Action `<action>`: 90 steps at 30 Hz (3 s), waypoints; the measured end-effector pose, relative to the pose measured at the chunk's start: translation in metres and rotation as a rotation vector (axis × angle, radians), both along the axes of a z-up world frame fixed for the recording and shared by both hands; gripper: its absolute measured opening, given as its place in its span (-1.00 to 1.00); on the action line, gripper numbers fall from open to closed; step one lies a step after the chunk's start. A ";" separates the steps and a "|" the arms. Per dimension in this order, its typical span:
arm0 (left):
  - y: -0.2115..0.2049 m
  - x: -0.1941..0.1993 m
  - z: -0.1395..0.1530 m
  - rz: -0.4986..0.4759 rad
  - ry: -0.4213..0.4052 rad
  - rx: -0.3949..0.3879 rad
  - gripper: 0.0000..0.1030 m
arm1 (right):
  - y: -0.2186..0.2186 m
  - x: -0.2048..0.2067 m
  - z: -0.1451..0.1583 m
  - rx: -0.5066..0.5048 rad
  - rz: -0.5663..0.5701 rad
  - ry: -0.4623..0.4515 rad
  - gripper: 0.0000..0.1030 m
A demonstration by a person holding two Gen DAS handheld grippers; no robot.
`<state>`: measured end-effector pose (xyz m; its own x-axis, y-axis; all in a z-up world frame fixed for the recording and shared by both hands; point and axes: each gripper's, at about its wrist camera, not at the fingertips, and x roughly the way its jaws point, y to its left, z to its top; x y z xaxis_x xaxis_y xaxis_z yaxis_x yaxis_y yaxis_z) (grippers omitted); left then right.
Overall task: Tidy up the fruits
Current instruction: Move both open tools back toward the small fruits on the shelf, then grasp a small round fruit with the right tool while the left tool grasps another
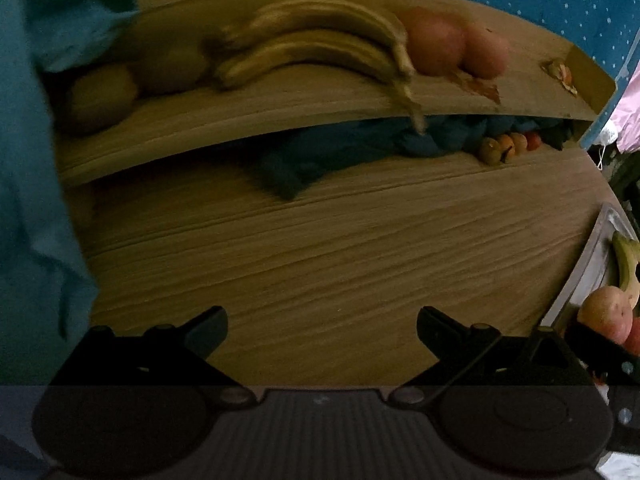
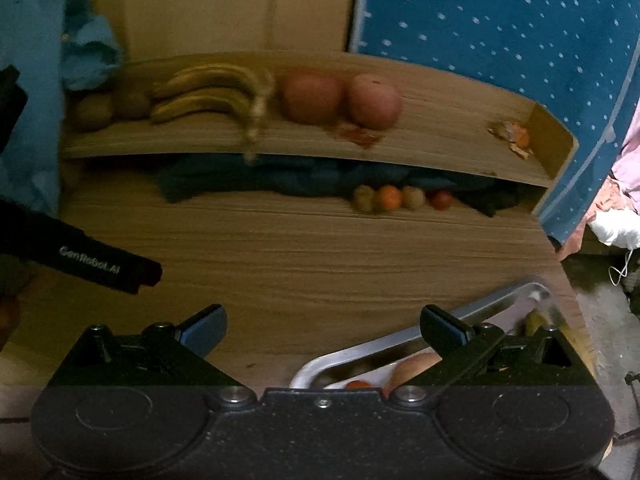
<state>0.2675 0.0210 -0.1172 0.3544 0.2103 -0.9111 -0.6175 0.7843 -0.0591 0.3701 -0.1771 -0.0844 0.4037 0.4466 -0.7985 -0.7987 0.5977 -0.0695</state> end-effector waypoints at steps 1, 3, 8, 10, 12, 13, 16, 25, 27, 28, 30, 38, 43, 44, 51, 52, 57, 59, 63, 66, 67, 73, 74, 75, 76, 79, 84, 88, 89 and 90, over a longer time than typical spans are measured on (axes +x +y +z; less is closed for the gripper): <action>-0.002 0.007 -0.002 -0.003 0.003 -0.001 0.99 | -0.002 0.007 -0.002 -0.002 -0.003 0.003 0.98; -0.006 0.019 -0.004 -0.009 0.009 -0.001 0.99 | -0.005 0.022 -0.005 -0.006 -0.005 0.007 0.98; -0.015 0.058 -0.010 -0.032 0.011 -0.002 0.99 | -0.008 0.064 -0.010 -0.022 0.008 -0.016 0.98; -0.020 0.073 -0.012 -0.044 0.007 0.000 0.99 | -0.010 0.085 -0.010 -0.015 0.013 -0.022 0.98; -0.026 0.089 -0.013 -0.056 0.001 0.003 0.99 | -0.011 0.107 -0.010 -0.006 0.016 -0.027 0.98; -0.030 0.097 -0.014 -0.064 0.000 0.007 0.99 | -0.011 0.117 -0.010 -0.002 0.015 -0.031 0.98; -0.040 0.120 -0.018 -0.088 -0.006 0.029 0.99 | -0.012 0.149 -0.012 0.015 0.001 -0.027 0.98; -0.069 0.170 -0.026 -0.179 -0.015 0.132 0.99 | -0.004 0.214 -0.030 0.060 0.054 0.059 0.98; -0.072 0.177 -0.028 -0.194 -0.008 0.152 0.99 | -0.001 0.221 -0.034 0.068 0.068 0.081 0.98; -0.074 0.181 -0.029 -0.204 -0.004 0.163 0.99 | 0.001 0.224 -0.036 0.077 0.072 0.092 0.98; -0.076 0.186 -0.030 -0.217 0.002 0.178 0.99 | 0.004 0.229 -0.040 0.085 0.077 0.107 0.98; -0.079 0.200 -0.031 -0.238 -0.027 0.237 0.91 | 0.009 0.241 -0.052 0.086 0.083 0.126 0.74; -0.078 0.201 -0.031 -0.232 -0.033 0.248 0.74 | 0.010 0.245 -0.054 0.104 0.112 0.160 0.57; -0.078 0.201 -0.032 -0.234 -0.034 0.247 0.71 | 0.011 0.245 -0.054 0.110 0.122 0.169 0.52; -0.073 0.206 -0.037 -0.250 -0.024 0.253 0.42 | 0.024 0.246 -0.061 0.126 0.180 0.221 0.20; -0.071 0.208 -0.038 -0.250 -0.021 0.253 0.35 | 0.028 0.247 -0.063 0.125 0.182 0.227 0.17; -0.068 0.209 -0.039 -0.248 -0.026 0.250 0.19 | 0.037 0.249 -0.068 0.143 0.191 0.251 0.05; -0.068 0.210 -0.039 -0.248 -0.029 0.248 0.14 | 0.041 0.248 -0.067 0.146 0.198 0.252 0.02; -0.068 0.211 -0.040 -0.254 -0.036 0.247 0.06 | 0.046 0.247 -0.066 0.133 0.203 0.243 -0.10; -0.068 0.211 -0.040 -0.258 -0.041 0.240 -0.05 | 0.049 0.244 -0.064 0.133 0.209 0.249 -0.15; -0.069 0.211 -0.040 -0.258 -0.043 0.239 -0.08 | 0.050 0.243 -0.064 0.131 0.209 0.255 -0.15; -0.069 0.218 -0.041 -0.257 -0.050 0.237 -0.31 | 0.049 0.243 -0.077 0.136 0.167 0.318 -0.16; -0.068 0.214 -0.041 -0.255 -0.050 0.237 -0.32 | 0.049 0.244 -0.078 0.139 0.160 0.324 -0.18; -0.067 0.213 -0.040 -0.252 -0.050 0.237 -0.32 | 0.050 0.245 -0.079 0.146 0.153 0.331 -0.18; -0.067 0.212 -0.040 -0.249 -0.050 0.236 -0.32 | 0.050 0.245 -0.080 0.152 0.146 0.335 -0.19; -0.067 0.206 -0.039 -0.241 -0.050 0.237 -0.32 | 0.051 0.248 -0.081 0.162 0.132 0.341 -0.21; -0.066 0.208 -0.039 -0.234 -0.052 0.236 -0.32 | 0.056 0.252 -0.082 0.172 0.113 0.339 -0.23; -0.064 0.209 -0.039 -0.225 -0.057 0.228 -0.40 | 0.059 0.254 -0.084 0.184 0.107 0.357 -0.36; -0.064 0.209 -0.039 -0.224 -0.057 0.226 -0.40 | 0.058 0.255 -0.084 0.187 0.112 0.359 -0.42; -0.064 0.209 -0.039 -0.223 -0.058 0.222 -0.41 | 0.056 0.256 -0.085 0.192 0.116 0.364 -0.44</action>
